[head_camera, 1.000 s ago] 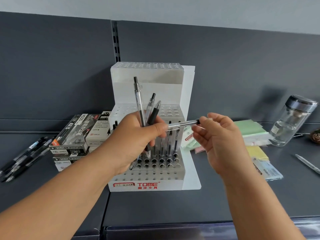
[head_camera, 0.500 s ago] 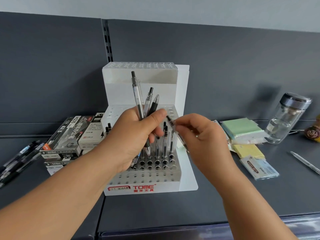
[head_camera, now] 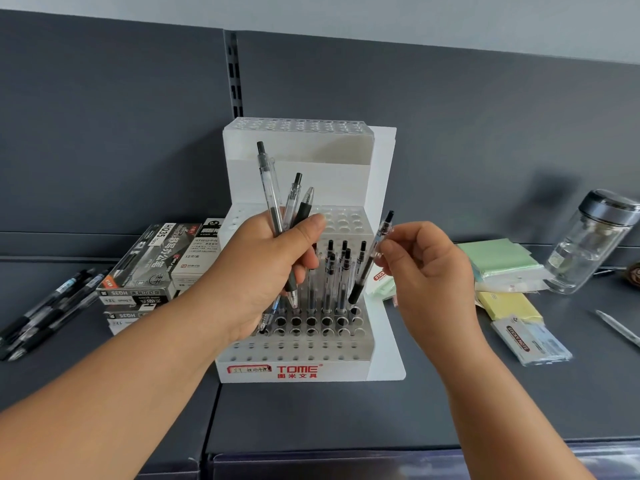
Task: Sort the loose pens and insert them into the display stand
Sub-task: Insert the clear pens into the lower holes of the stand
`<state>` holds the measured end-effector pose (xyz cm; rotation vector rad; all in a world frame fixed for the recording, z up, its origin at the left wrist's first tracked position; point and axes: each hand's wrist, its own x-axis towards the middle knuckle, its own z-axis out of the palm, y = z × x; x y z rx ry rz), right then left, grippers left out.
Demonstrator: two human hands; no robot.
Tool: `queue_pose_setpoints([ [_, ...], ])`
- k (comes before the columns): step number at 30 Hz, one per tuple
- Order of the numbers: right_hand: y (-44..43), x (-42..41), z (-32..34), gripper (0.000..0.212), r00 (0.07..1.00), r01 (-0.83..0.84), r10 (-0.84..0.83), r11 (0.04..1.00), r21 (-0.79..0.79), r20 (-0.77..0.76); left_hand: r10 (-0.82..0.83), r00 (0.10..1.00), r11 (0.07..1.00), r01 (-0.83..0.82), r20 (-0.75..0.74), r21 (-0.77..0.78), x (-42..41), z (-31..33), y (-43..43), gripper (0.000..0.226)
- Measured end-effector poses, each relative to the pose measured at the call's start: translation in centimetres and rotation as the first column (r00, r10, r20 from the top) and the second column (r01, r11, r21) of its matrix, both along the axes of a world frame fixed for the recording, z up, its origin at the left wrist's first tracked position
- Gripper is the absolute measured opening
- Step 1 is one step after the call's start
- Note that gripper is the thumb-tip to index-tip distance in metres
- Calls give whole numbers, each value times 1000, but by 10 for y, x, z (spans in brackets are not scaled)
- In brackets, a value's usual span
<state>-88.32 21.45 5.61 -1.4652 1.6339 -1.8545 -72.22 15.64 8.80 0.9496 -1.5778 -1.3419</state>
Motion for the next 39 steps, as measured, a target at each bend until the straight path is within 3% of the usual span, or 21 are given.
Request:
queue_pose_setpoints([
  [14, 7, 4, -2, 21, 999, 22, -21, 999, 29, -26, 35, 999, 999, -35, 2, 12, 9, -3, 6, 24],
  [19, 3, 7, -23, 21, 996, 30, -12, 978, 206, -91, 40, 999, 999, -40, 2, 9, 9, -3, 7, 23],
  [27, 6, 5, -21, 11, 997, 42, -22, 953, 301, -71, 40, 999, 999, -40, 32, -10, 10, -4, 9, 31],
  [31, 14, 13, -2, 11, 972, 184, -158, 972, 146, -171, 2, 997, 1000, -1, 73, -20, 12, -4, 11, 29],
  [34, 18, 30, 22, 7, 1000, 8, -7, 999, 49, -15, -59, 993, 996, 65, 106, -53, 14, -3, 14, 22],
  [37, 13, 41, 35, 9, 955, -272, 248, 951, 145, 164, -172, 972, 977, 189, 159, -102, 15, -4, 19, 21],
  [39, 10, 44, 34, 3, 926, -356, 323, 919, 168, 194, -215, 954, 960, 246, 208, -135, 15, -3, 22, 25],
])
